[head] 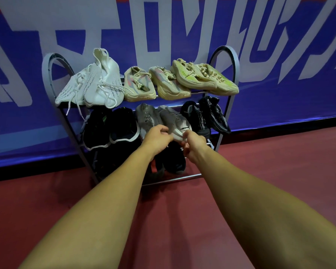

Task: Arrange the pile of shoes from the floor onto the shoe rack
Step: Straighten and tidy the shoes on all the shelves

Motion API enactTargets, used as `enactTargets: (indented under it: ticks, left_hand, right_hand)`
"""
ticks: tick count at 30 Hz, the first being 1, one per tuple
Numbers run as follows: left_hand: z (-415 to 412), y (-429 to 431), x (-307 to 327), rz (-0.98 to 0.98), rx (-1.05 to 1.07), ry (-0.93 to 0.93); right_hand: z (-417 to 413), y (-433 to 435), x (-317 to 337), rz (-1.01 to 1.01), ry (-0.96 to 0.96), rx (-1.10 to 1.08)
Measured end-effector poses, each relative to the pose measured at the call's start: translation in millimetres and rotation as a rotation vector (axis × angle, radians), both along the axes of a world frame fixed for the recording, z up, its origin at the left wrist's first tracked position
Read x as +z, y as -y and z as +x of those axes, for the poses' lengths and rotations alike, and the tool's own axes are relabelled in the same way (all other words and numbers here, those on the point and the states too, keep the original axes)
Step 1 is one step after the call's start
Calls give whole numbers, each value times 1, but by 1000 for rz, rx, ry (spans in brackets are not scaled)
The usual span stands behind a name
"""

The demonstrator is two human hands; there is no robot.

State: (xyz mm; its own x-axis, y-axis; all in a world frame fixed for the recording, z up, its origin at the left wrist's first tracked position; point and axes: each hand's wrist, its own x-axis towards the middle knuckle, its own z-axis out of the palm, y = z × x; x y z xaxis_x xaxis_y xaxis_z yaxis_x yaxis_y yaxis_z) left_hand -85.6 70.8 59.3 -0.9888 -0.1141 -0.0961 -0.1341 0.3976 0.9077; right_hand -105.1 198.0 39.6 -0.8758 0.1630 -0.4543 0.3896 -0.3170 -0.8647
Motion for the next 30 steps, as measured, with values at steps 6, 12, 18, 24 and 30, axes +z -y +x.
enactTargets:
  ticks: [6,12,18,24,30]
  left_hand:
    - [14,13,4,91,38,42]
    - [20,16,8,133,77,42]
    - [23,2,10,155,73,75]
    - [22,-2,9,207,62,93]
    - [21,-3,9,297,100,115]
  right_hand:
    - [15,-10,4,-50,-44,1]
    - [26,-18,6,-73,-71,9]
    - [31,-22,6,-61,-67,27]
    - [28,-34,3,-79,-60,15]
    - [29,-41,5,-65,-28,46]
